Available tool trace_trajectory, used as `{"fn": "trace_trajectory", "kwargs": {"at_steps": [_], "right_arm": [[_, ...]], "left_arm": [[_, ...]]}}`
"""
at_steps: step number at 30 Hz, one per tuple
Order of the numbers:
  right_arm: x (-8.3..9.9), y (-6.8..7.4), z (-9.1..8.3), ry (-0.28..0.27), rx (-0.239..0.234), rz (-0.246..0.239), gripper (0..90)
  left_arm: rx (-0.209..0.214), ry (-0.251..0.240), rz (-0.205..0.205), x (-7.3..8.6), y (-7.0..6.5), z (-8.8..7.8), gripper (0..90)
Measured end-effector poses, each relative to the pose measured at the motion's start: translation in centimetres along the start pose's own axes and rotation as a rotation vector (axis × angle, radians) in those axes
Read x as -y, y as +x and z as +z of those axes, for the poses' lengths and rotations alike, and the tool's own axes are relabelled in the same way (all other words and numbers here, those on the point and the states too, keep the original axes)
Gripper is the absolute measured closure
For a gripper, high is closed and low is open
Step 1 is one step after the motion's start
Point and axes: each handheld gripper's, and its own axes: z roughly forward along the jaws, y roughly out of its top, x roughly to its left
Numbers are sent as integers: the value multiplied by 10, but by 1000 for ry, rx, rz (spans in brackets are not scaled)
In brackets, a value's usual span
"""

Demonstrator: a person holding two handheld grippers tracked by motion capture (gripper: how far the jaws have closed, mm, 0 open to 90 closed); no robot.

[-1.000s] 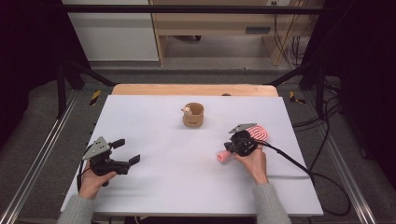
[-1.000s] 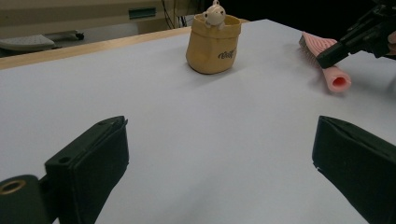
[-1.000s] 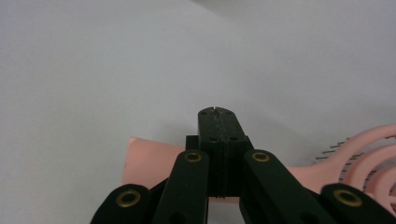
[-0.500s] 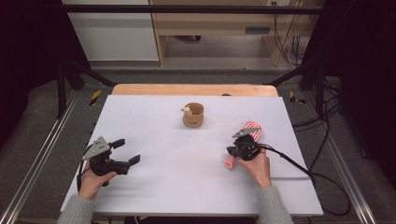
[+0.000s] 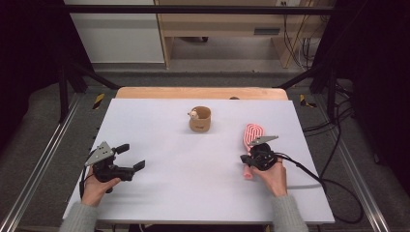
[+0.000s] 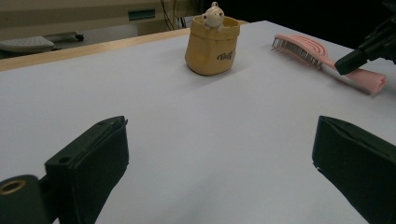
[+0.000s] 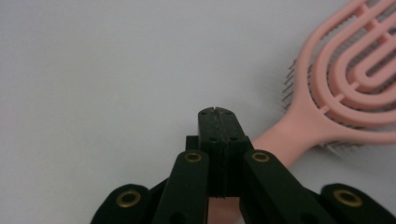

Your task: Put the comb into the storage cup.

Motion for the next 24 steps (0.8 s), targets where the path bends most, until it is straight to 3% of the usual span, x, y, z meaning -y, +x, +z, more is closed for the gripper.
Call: {"fn": "trace_trajectory", "kwargs": {"at_steps": [24], "right_arm": [[20,-23,-17,-9,40,56,900]], "left_arm": [[-1,-2,-1,0,0,0,36]]}}
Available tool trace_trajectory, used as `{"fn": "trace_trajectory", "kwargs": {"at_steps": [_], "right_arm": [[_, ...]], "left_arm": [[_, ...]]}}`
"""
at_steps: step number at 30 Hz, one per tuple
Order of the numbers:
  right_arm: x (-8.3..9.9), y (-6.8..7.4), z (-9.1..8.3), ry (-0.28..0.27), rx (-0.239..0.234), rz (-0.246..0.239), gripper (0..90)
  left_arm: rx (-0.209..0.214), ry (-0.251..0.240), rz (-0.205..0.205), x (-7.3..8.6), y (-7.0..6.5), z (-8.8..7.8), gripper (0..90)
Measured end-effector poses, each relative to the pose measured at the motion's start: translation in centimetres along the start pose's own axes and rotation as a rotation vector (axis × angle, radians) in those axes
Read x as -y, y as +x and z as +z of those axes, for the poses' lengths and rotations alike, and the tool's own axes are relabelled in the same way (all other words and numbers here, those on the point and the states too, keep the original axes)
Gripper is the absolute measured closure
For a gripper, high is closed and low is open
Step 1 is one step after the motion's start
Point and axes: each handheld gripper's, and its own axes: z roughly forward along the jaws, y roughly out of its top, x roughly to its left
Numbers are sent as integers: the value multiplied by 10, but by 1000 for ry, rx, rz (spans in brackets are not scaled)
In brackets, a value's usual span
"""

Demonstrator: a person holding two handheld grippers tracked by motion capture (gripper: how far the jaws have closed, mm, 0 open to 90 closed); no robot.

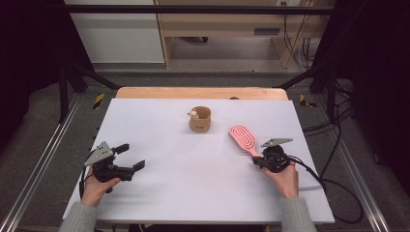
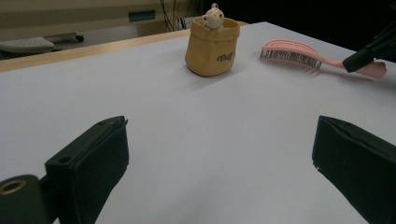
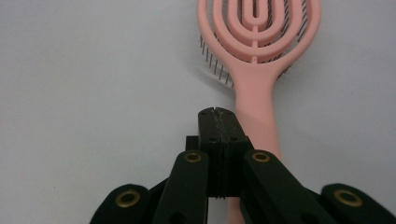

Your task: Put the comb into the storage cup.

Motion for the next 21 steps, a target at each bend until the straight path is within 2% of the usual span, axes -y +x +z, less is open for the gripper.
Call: {"fn": "trace_trajectory", "kwargs": {"at_steps": [6,15,21], "right_arm": [[3,-5,-1,0,9,18,900],[3,-6,-2,-1,8,13,896],[0,-4,-6,-27,-10,-7,830]], "left_arm": [[1,3,2,0,0,0,36],[1,2,2,0,-1,0,36],[0,4,2,0,-1,1,36]]}}
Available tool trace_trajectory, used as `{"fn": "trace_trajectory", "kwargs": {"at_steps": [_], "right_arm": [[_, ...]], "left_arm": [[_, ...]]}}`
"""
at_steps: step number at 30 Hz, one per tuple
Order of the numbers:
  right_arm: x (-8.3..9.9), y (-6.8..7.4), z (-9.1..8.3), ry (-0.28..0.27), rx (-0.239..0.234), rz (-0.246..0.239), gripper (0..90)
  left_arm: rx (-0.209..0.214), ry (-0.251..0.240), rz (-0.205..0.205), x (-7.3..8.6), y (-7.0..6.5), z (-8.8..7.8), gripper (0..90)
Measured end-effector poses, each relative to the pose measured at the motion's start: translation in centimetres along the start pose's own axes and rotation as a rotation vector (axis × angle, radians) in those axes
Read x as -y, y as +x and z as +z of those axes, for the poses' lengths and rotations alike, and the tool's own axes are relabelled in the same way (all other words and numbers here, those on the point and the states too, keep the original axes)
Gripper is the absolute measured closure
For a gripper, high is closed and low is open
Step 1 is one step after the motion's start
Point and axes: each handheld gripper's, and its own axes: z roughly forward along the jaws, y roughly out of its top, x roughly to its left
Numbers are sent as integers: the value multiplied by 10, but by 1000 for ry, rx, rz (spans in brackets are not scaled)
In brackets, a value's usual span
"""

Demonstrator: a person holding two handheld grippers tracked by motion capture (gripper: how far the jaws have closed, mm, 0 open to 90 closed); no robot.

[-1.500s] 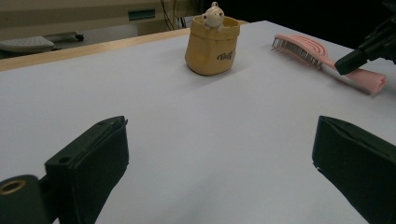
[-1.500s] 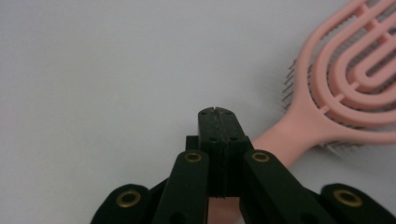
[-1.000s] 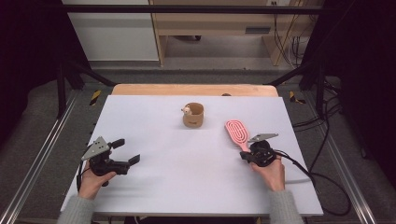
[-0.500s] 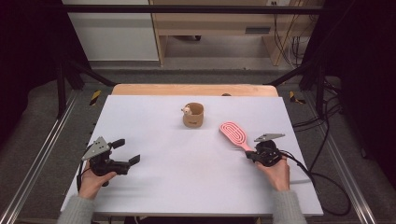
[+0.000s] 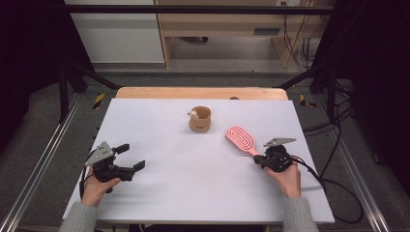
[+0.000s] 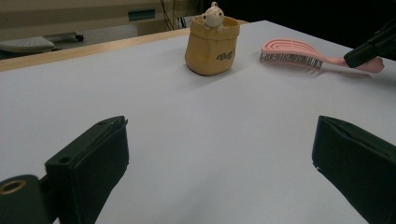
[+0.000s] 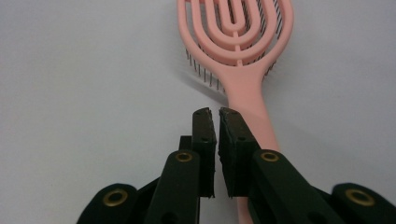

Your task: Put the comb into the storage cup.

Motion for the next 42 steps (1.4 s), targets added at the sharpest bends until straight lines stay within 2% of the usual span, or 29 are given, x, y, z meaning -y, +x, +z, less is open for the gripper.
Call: {"fn": "trace_trajectory", "kwargs": {"at_steps": [5,8,11,15,25,32,37,42], "right_arm": [[-5,2,-8,-63,-11,-30,730],[-8,3,-15,-105,-19,-21,654],[-10,2,-21,-143,-14,-19,541],[-11,0,-27,-169,-4,-25,466],[-15,-3,-34,-200,9,-32,223],[-17,-3,-36,-210,-4,-40,138],[-19,-4,-36,-190,21,-30,54],[-22,-4,-39,-196,4,-38,6]], "left_arm": [[0,1,1,0,0,0,36],[0,1,1,0,0,0,36],[1,2,2,0,0,1,36],[1,4,2,0,0,1,36],[1,7,2,1,0,2,36],[0,8,1,1,0,2,36],[0,7,1,1,0,2,36],[0,8,1,1,0,2,36]]}}
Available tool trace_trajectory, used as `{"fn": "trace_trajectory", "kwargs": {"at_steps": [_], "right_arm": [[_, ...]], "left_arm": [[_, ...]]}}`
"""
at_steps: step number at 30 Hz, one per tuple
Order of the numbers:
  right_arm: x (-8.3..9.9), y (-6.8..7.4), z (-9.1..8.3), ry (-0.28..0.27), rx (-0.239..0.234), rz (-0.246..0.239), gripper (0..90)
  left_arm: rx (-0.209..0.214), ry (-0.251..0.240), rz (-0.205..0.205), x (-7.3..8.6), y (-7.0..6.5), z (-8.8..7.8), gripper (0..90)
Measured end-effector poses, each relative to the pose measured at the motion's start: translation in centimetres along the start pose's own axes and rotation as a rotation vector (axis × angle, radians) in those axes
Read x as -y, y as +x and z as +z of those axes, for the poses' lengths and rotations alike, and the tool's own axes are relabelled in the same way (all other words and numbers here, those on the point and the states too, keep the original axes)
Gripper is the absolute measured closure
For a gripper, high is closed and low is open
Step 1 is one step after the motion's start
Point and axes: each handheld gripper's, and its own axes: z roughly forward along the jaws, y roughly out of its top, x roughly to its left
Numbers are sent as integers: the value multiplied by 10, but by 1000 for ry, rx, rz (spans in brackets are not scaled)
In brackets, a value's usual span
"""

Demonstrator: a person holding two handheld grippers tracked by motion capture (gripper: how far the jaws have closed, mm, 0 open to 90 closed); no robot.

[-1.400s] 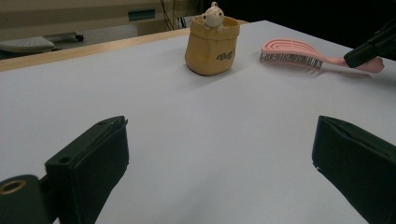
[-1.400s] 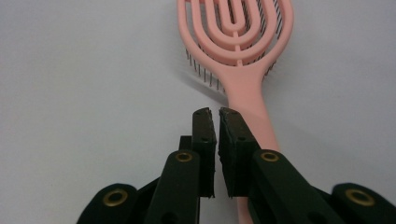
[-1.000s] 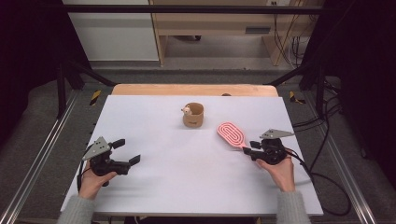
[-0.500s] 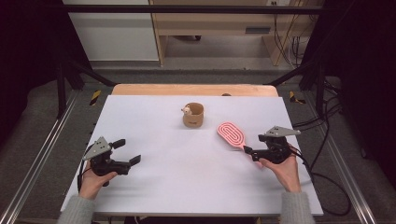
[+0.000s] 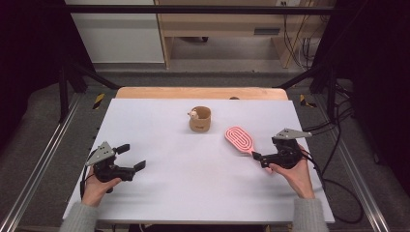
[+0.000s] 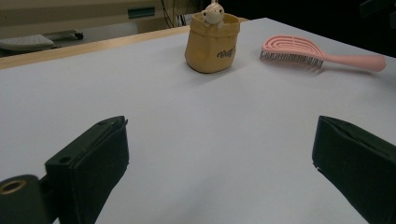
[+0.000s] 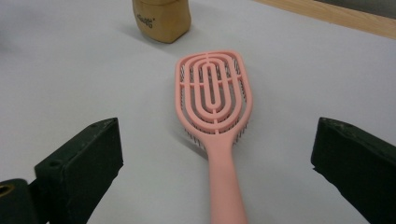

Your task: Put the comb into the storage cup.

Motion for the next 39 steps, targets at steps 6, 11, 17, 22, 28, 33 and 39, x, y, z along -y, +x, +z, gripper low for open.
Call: {"fn": "trace_trajectory", "kwargs": {"at_steps": [6,11,17,22,28,33,39], "right_arm": [[-2,-1,-1,-5,-13,-13,4],[-3,-3,3,9,-3,-29,4],[-3,-5,11,23,3,-38,4],[-2,-7,19,43,3,-46,5],[2,-8,29,84,-1,-53,10],[4,-8,37,114,0,-61,20],[5,-9,46,149,1,-76,53]], "left_arm": [[-1,0,1,0,0,0,36],[-2,0,0,0,0,0,36],[-1,0,0,0,0,0,36],[-1,0,1,0,0,0,36],[-1,1,0,0,0,0,36],[-1,2,1,0,0,0,35],[-2,4,0,0,0,1,35]]}}
